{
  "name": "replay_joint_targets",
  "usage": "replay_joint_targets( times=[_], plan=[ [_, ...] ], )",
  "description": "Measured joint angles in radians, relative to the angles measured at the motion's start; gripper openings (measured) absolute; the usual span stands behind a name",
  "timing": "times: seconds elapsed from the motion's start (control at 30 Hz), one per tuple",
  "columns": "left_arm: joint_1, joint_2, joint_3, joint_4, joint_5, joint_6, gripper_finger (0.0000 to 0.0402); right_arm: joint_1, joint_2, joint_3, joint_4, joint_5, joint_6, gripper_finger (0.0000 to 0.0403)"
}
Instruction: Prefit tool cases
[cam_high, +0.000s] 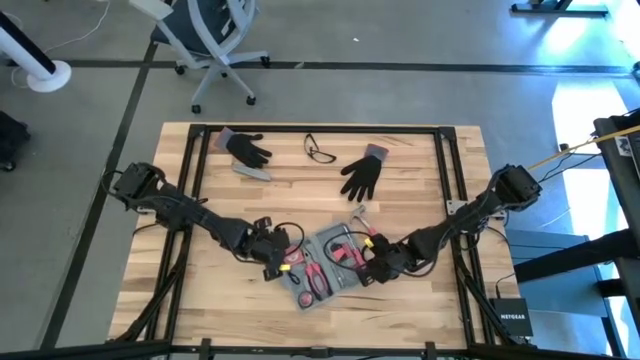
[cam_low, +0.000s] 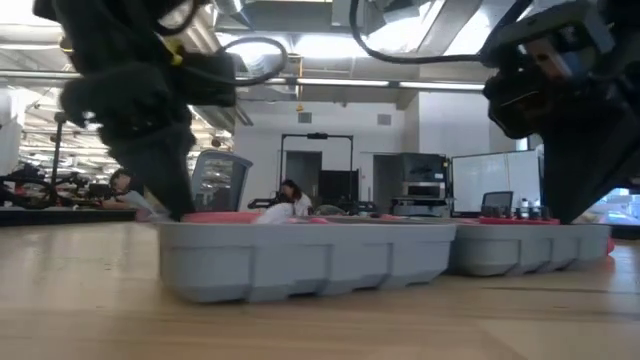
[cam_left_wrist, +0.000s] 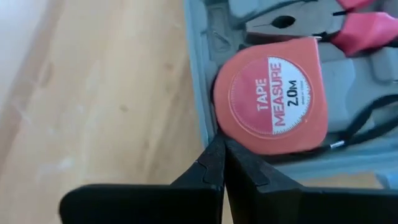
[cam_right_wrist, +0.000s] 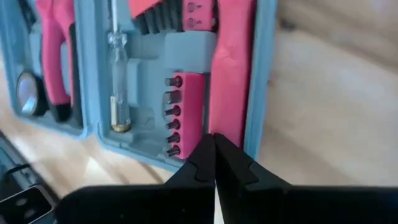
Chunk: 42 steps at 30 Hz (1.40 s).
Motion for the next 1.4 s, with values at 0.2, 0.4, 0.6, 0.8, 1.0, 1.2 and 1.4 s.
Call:
replay_joint_targets(
  times=[0.2, 0.4, 0.6, 0.8, 1.0, 1.2, 1.4],
  plan=[
    [0.069, 0.001, -0.001, -0.001, 0.004, 0.149, 0.0, 0.021, 0.001, 0.0, 0.035, 0.017, 0.061, 0.0],
    [0.123, -0.006, -0.002, -0.007, 0.006, 0.212, 0.0, 0.017, 0.001, 0.0, 0.101, 0.02, 0.063, 0.0],
    [0.15, -0.071, -0.006, -0.03, 0.013, 0.215, 0.0, 0.018, -0.001, 0.0, 0.102, 0.025, 0.058, 0.0],
    [0.13, -0.149, -0.006, -0.055, -0.019, 0.197, 0.0, 0.017, -0.004, 0.001, 0.128, 0.053, 0.03, 0.0],
    [0.056, -0.143, -0.005, 0.055, -0.03, 0.063, 0.0, 0.017, -0.004, 0.002, 0.186, 0.091, 0.03, 0.0],
    [-0.015, -0.042, 0.003, 0.165, -0.035, -0.034, 0.0, -0.026, 0.005, 0.002, 0.181, 0.105, 0.015, 0.0],
    [-0.046, -0.007, 0.006, 0.214, -0.037, -0.111, 0.0, -0.064, 0.005, 0.002, 0.181, 0.055, -0.05, 0.0]
  ],
)
